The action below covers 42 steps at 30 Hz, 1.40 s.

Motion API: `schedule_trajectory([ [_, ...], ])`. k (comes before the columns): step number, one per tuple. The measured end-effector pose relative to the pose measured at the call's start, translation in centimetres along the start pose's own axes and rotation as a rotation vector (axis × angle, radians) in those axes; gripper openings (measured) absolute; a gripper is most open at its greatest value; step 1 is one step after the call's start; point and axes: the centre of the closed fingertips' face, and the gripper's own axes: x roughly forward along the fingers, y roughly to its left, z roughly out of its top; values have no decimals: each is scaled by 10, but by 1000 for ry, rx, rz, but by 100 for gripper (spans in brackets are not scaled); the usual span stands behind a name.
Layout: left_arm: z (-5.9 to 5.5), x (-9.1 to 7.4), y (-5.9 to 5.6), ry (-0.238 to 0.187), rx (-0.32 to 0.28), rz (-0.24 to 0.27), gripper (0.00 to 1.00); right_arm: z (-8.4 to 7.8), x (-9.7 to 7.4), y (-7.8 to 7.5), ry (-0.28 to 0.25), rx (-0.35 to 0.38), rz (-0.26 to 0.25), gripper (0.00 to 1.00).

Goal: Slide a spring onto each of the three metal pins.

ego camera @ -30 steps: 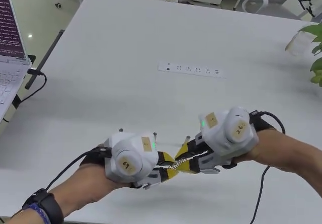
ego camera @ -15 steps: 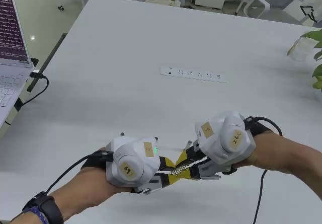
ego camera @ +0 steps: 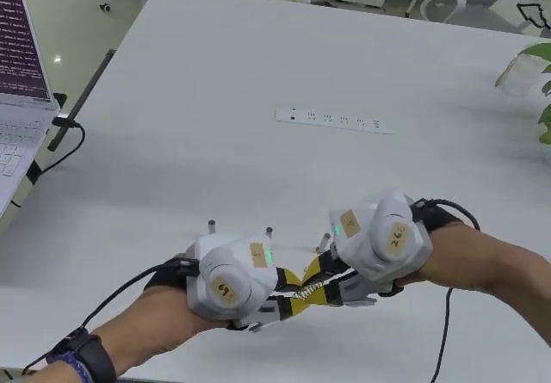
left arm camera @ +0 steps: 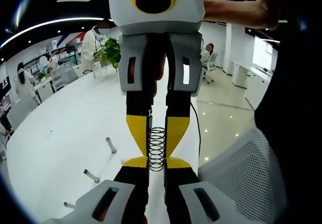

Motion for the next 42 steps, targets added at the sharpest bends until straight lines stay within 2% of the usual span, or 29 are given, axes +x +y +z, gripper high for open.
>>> schedule_trajectory([
  [5,-8,0,-1,15,-12,16,3,-1,5,1,8,16,1,8],
  [8,-15,-2,-1,21,-42,29,4,0,6,1,6,20,1,8],
  [15,-28,-14,2,22,-94,64,5,-2,7,-2,10,24,-8,8],
  [27,-46,-43,18,0,-203,176,10,-10,8,-7,28,42,-21,8],
  [42,-65,-79,35,-18,-273,287,16,-19,14,-12,68,50,-13,8],
])
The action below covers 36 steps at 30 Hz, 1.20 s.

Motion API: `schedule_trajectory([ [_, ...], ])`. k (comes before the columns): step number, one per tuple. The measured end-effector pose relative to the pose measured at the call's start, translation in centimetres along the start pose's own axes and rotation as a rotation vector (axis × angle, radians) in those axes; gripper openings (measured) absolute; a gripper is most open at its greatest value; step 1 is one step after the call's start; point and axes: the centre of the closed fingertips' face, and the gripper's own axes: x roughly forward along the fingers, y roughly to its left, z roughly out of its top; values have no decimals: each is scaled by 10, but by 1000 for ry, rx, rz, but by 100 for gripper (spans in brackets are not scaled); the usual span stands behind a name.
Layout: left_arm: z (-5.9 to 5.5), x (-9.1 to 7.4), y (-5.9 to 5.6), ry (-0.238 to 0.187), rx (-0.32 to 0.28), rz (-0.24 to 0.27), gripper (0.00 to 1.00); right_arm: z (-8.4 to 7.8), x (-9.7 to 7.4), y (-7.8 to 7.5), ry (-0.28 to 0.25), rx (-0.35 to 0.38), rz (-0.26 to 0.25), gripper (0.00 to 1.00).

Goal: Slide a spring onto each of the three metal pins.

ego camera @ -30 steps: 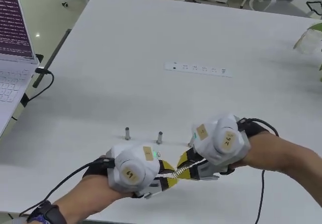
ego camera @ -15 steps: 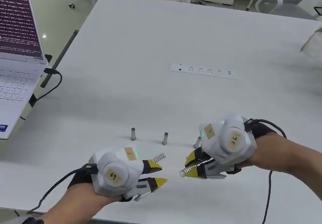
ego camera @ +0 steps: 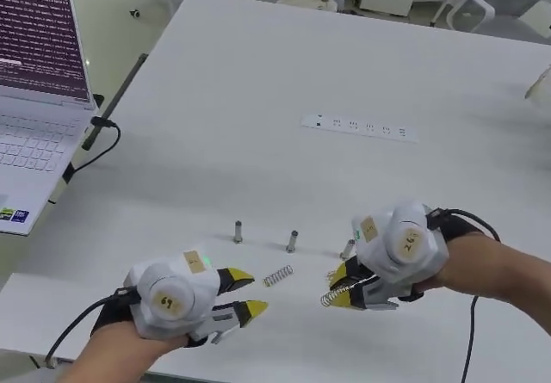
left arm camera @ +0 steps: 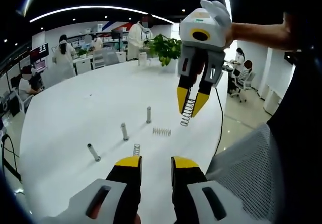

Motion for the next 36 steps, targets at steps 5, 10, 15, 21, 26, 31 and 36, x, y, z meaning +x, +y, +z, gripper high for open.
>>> schedule_trajectory([
  [5,-6,-9,11,-3,-26,34,20,-1,9,3,17,-2,13,8],
  [10,-12,-20,21,-7,-48,68,22,3,13,0,27,-10,15,8],
  [15,-20,-28,30,-1,-66,100,27,9,16,-9,37,-15,6,8],
  [21,-28,-38,40,-2,-96,135,34,17,20,-19,53,-27,4,8],
  [26,-33,-42,45,0,-112,154,39,24,23,-27,66,-45,11,8],
  [31,-34,-46,51,-8,-127,178,43,32,26,-39,71,-60,7,8],
  [36,-36,-53,57,-15,-145,197,48,43,30,-53,68,-75,-1,8],
])
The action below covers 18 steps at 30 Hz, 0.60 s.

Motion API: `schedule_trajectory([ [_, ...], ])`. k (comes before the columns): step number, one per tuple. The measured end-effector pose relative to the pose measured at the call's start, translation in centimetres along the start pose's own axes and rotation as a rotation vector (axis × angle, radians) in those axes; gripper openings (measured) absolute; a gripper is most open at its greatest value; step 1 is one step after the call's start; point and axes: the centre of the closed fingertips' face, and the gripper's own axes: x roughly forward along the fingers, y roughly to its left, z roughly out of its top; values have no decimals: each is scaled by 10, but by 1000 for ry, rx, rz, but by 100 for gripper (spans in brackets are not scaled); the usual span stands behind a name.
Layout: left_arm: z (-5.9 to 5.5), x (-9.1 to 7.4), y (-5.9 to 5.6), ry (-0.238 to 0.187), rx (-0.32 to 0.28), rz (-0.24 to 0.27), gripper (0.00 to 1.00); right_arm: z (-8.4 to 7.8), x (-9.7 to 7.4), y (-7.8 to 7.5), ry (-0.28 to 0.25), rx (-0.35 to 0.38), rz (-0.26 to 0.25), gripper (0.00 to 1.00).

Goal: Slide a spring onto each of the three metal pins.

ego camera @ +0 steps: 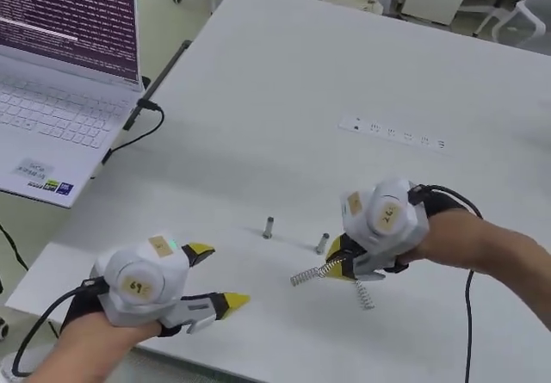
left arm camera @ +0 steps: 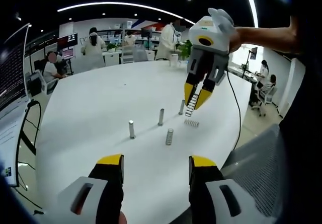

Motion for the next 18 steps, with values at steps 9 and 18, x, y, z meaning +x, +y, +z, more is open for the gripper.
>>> schedule_trajectory([
  [9,0,-6,2,-9,-13,9,54,11,7,-20,17,-23,8,8],
  [18,0,-9,3,-17,-29,23,58,20,15,-41,41,-47,12,8],
])
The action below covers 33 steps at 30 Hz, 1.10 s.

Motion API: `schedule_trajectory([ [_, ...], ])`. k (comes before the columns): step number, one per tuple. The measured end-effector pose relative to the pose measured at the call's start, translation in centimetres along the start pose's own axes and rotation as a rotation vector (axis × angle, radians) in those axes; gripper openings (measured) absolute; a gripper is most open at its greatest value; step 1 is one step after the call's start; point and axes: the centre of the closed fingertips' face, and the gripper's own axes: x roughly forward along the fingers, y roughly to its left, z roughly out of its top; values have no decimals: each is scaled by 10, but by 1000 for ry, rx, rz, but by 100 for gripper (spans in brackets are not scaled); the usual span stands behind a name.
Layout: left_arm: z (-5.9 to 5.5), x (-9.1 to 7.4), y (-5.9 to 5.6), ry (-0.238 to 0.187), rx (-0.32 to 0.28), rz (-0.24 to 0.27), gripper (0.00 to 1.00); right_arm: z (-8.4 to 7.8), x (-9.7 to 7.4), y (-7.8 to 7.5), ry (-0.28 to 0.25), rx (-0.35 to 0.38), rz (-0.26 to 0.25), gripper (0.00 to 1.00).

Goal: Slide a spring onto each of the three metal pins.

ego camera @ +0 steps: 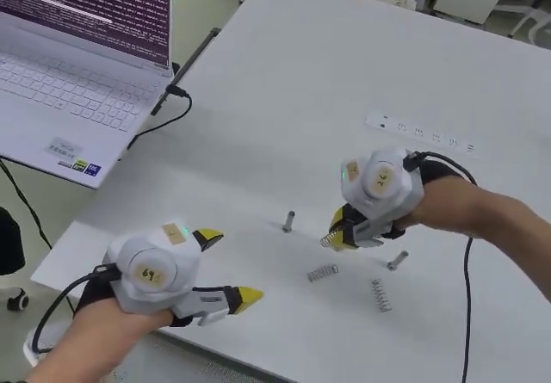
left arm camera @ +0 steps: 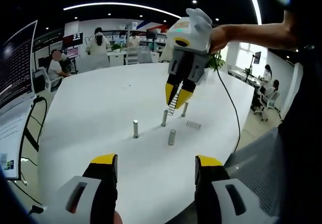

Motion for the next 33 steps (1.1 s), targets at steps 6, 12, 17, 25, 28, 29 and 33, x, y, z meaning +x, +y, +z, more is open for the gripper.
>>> schedule_trajectory([
  [6,2,-2,2,-4,-7,5,61,7,5,-15,12,-10,-3,8],
  [12,2,-3,4,-7,-20,13,63,10,13,-27,41,-48,-10,8],
  [17,-1,-2,5,-4,-31,14,63,14,19,-34,44,-54,0,8],
  [25,-4,-3,6,4,-41,18,63,18,30,-45,57,-71,11,8],
  [28,-5,-4,6,5,-47,20,64,19,33,-47,63,-86,18,8],
  [29,-5,-4,6,5,-48,19,64,20,33,-48,63,-88,19,8],
  [33,-5,-4,7,4,-54,23,64,22,35,-53,64,-94,21,8],
])
